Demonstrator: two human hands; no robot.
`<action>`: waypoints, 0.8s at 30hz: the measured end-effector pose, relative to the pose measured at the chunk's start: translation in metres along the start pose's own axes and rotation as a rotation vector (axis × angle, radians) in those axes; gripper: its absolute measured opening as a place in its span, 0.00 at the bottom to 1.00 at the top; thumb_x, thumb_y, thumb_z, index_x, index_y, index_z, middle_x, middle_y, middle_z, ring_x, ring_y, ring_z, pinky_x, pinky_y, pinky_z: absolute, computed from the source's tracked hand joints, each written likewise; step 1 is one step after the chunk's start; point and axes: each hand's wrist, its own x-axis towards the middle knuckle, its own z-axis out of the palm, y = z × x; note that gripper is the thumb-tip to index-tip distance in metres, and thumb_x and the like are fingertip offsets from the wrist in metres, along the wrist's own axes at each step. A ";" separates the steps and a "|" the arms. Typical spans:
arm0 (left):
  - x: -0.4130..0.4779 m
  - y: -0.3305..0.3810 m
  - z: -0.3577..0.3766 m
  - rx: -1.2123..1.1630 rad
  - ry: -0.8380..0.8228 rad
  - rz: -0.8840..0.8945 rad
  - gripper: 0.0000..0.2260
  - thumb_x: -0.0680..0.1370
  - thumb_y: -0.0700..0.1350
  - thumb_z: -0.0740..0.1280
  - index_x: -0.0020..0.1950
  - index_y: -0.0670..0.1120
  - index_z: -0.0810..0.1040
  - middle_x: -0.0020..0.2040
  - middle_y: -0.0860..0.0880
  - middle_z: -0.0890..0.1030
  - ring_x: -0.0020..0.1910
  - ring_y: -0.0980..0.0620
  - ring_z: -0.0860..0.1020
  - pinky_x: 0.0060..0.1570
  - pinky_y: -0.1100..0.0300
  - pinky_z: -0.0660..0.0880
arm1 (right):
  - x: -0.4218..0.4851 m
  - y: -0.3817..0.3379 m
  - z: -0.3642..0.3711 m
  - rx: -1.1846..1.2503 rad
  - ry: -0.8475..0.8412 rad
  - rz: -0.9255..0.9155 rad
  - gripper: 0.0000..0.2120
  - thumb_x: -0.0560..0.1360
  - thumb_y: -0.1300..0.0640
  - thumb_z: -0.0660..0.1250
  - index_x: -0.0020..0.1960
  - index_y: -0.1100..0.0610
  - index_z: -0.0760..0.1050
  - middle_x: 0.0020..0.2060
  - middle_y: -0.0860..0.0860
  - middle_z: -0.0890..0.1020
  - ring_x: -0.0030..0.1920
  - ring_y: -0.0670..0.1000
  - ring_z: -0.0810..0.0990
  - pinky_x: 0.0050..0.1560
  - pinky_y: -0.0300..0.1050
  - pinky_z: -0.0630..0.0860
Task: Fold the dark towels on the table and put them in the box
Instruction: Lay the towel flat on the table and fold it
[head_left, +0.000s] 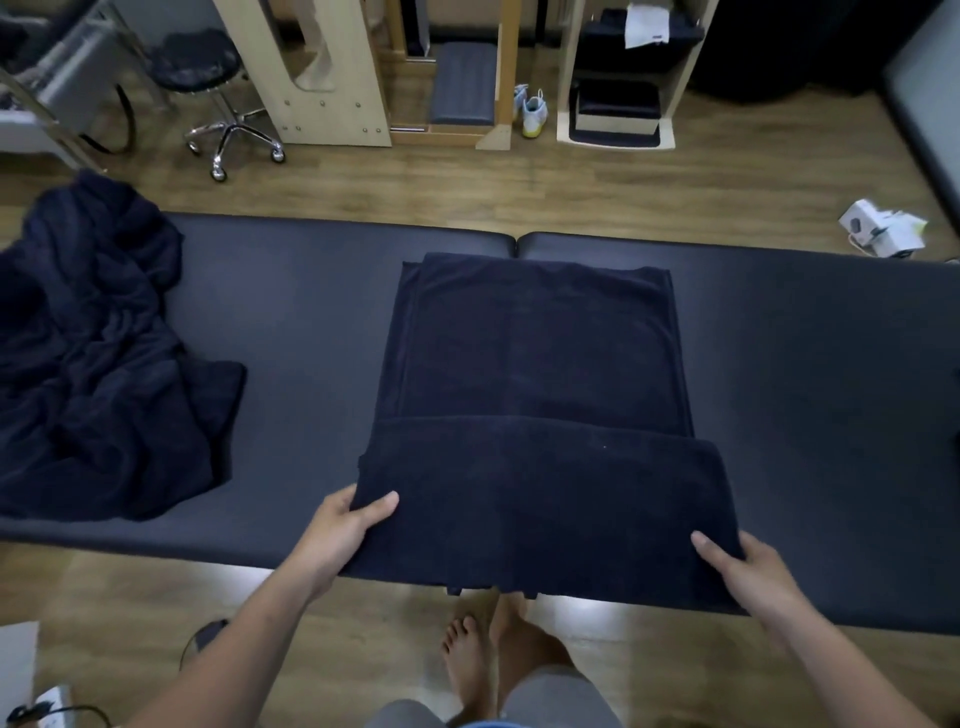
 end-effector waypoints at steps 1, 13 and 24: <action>-0.001 0.003 0.000 -0.038 0.011 0.028 0.11 0.79 0.45 0.70 0.60 0.47 0.81 0.54 0.50 0.86 0.53 0.50 0.84 0.56 0.51 0.78 | 0.001 0.000 -0.001 0.013 0.035 -0.024 0.13 0.78 0.50 0.69 0.60 0.53 0.78 0.46 0.44 0.82 0.48 0.48 0.80 0.50 0.49 0.75; 0.003 -0.042 0.004 0.681 0.413 0.083 0.14 0.75 0.49 0.72 0.56 0.46 0.74 0.55 0.50 0.78 0.55 0.46 0.78 0.56 0.48 0.75 | 0.001 0.025 0.015 -0.299 0.168 0.133 0.30 0.72 0.43 0.73 0.68 0.57 0.71 0.59 0.56 0.80 0.55 0.59 0.79 0.58 0.58 0.76; 0.010 -0.030 0.063 1.419 -0.010 0.603 0.30 0.82 0.52 0.54 0.81 0.58 0.43 0.81 0.53 0.39 0.80 0.49 0.37 0.78 0.45 0.39 | 0.006 -0.006 0.067 -1.022 0.083 -0.427 0.31 0.82 0.41 0.51 0.80 0.45 0.43 0.81 0.49 0.47 0.80 0.53 0.45 0.79 0.54 0.49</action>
